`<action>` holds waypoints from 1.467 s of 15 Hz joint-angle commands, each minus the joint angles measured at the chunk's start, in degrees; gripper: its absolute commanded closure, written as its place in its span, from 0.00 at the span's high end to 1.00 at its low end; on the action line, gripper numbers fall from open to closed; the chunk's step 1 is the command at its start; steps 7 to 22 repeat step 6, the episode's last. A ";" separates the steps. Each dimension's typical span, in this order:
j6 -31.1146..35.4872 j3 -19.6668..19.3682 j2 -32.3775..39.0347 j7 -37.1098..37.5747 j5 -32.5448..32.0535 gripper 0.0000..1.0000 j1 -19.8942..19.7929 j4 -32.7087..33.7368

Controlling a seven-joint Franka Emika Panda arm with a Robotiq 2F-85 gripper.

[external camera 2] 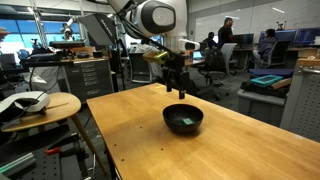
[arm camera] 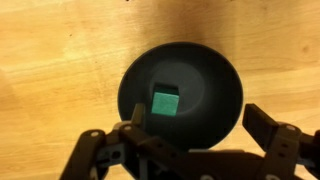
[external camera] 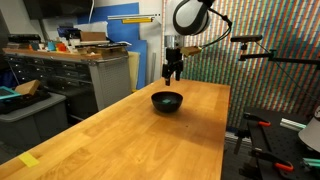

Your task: Put the green block in the black bowl

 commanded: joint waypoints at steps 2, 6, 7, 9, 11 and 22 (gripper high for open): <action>-0.80 0.74 -1.95 -0.23 -0.18 1.00 -0.65 -1.06; -0.80 0.76 -2.37 -0.42 -0.17 1.00 -0.68 -1.81; -0.80 0.76 -2.37 -0.42 -0.17 1.00 -0.68 -1.81; -0.80 0.76 -2.37 -0.42 -0.17 1.00 -0.68 -1.81; -0.80 0.76 -2.37 -0.42 -0.17 1.00 -0.68 -1.81; -0.80 0.76 -2.37 -0.42 -0.17 1.00 -0.68 -1.81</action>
